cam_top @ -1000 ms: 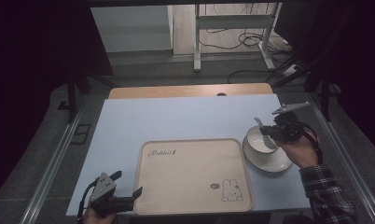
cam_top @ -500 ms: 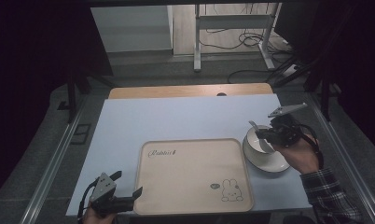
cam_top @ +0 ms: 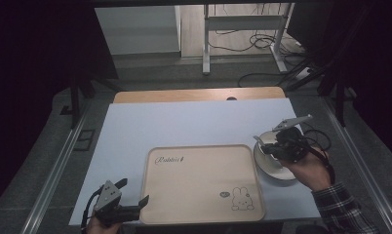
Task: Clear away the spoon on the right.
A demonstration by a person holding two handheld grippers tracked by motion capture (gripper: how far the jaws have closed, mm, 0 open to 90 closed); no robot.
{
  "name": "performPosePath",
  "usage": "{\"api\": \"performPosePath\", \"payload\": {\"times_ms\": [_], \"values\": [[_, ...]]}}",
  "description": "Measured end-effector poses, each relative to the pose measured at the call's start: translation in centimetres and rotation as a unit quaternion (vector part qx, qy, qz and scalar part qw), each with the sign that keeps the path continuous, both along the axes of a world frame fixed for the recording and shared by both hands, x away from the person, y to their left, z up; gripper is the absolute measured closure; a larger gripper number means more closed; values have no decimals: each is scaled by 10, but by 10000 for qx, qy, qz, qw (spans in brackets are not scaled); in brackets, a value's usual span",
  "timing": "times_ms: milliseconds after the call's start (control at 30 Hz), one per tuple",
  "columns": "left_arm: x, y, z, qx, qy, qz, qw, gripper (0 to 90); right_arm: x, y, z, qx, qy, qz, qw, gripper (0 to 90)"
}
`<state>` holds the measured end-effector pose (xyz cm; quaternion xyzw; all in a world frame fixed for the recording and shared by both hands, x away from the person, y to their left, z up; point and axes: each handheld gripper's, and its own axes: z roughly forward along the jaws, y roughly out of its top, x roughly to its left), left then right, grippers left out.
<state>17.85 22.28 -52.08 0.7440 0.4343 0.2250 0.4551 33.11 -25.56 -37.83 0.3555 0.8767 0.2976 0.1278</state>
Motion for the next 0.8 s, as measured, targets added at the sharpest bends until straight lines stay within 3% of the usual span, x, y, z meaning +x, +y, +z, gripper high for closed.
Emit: {"api": "performPosePath", "payload": {"times_ms": [500,800], "values": [[0,0,0,14,-1,-1,10000,47,-15,14,-20,-154,451,152,9987,866],[0,0,0,33,8,-6,10000,47,-25,34,-37,-305,740,293,9964,865]]}}
